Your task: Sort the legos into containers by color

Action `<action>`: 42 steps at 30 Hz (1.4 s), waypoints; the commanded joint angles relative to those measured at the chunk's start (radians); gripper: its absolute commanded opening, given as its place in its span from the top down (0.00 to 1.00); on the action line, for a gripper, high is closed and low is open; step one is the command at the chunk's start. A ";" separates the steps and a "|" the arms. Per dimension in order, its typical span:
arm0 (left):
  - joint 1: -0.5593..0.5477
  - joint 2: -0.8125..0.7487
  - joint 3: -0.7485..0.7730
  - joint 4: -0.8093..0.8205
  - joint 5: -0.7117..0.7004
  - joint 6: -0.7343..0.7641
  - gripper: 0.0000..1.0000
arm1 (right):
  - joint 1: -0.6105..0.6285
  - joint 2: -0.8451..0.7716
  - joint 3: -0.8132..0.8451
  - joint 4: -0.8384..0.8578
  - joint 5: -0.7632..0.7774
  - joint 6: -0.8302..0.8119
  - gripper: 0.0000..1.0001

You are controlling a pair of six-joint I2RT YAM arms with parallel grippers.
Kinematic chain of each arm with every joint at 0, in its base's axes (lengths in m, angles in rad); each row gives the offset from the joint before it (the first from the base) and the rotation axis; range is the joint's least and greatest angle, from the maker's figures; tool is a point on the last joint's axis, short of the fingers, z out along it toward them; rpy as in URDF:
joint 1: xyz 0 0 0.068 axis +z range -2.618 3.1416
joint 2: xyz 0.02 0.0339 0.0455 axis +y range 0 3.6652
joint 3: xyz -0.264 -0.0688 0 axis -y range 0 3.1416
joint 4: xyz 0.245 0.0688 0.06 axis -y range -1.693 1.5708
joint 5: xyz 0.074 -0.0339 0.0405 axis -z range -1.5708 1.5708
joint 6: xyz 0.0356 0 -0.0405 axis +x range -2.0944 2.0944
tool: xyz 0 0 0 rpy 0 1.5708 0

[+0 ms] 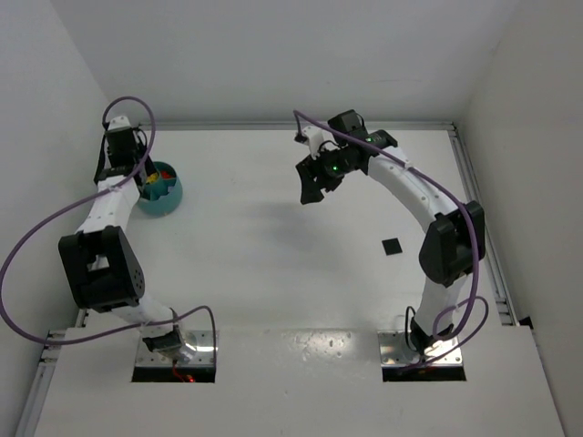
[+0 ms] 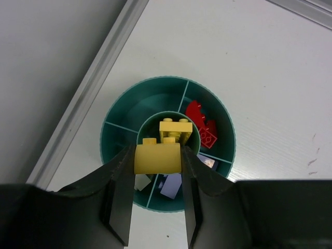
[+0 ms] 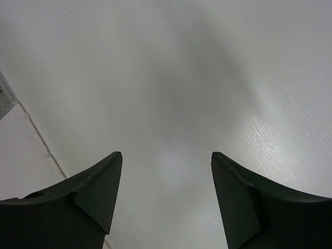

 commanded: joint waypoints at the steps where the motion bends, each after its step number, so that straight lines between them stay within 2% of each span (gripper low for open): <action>1: -0.006 0.013 0.050 0.044 -0.003 -0.020 0.96 | -0.003 0.003 0.043 0.001 -0.019 -0.007 0.29; 6: -0.006 0.044 0.059 0.054 0.008 -0.020 0.96 | -0.003 0.013 0.052 0.001 -0.028 -0.007 0.29; 10: -0.015 0.053 0.059 0.054 0.026 -0.020 0.89 | -0.003 0.023 0.052 -0.008 -0.028 -0.007 0.29; 14: -0.015 0.064 0.059 0.054 0.026 -0.020 0.66 | -0.003 0.023 0.052 -0.008 -0.019 -0.007 0.29; 16: -0.015 0.073 0.059 0.044 0.035 -0.011 0.61 | -0.003 0.032 0.028 -0.008 -0.008 -0.007 0.29; 20: -0.015 0.064 0.059 0.044 0.068 -0.011 0.39 | -0.025 0.032 -0.020 0.003 0.012 -0.017 0.29; 23: -0.015 0.055 0.071 0.044 0.114 0.015 0.30 | -0.035 0.023 -0.046 0.003 0.035 -0.017 0.29; 27: -0.015 0.001 0.081 0.035 0.184 0.066 0.28 | -0.069 0.001 -0.098 -0.009 0.084 -0.029 0.29; 29: -0.015 -0.063 0.081 0.026 0.267 0.096 0.28 | -0.084 -0.037 -0.171 -0.009 0.114 -0.046 0.31; 34: -0.015 -0.211 0.035 -0.015 0.610 0.294 0.28 | -0.155 -0.154 -0.421 -0.022 0.256 -0.196 0.36; 35: -0.015 -0.250 0.009 -0.031 0.722 0.314 0.28 | -0.167 -0.186 -0.457 -0.022 0.285 -0.227 0.37; 37: -0.015 -0.275 -0.013 -0.052 0.834 0.345 0.23 | -0.199 -0.206 -0.530 -0.032 0.337 -0.288 0.36; 39: -0.015 -0.289 -0.034 -0.064 0.846 0.335 0.21 | -0.230 -0.197 -0.545 -0.022 0.384 -0.289 0.32; 42: -0.015 -0.300 -0.047 -0.078 0.846 0.313 0.21 | -0.252 -0.165 -0.522 -0.034 0.452 -0.200 0.24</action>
